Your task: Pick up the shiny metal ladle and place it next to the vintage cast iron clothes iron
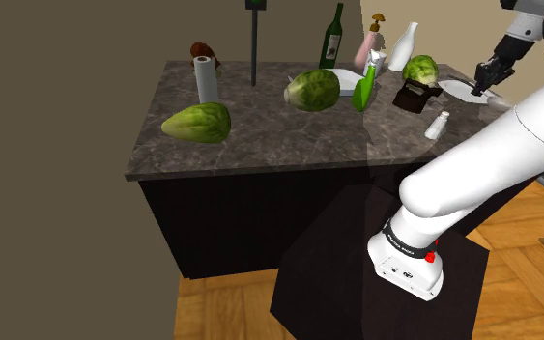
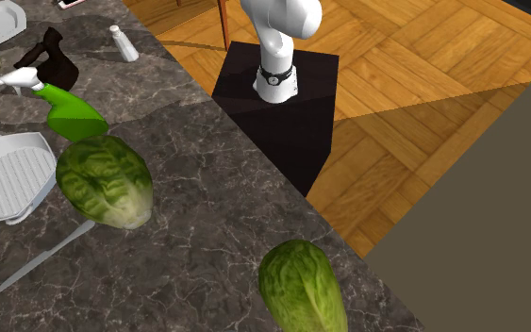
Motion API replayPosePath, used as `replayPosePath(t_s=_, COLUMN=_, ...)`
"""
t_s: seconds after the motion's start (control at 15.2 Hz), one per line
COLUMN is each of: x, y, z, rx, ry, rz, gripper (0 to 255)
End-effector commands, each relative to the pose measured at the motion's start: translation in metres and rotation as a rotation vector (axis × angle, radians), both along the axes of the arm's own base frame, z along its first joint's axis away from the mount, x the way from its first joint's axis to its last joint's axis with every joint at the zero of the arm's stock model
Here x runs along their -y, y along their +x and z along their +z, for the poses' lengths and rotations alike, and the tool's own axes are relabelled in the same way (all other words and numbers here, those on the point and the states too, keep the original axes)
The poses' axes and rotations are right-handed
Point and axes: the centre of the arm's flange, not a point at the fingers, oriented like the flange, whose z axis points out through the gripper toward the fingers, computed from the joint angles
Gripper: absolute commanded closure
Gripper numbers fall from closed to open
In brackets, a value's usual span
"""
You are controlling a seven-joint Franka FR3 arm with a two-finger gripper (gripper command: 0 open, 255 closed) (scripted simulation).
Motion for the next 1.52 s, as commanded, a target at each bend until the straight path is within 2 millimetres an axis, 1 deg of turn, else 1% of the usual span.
replayPosePath(t_s=0.0, x=0.002, y=-0.002, z=-0.011, rx=0.000, ry=-0.001, rz=0.001, gripper=255)
replayPosePath(t_s=1.45, x=0.002, y=-0.002, z=-0.128, rx=0.000, ry=-0.001, rz=0.001, gripper=255)
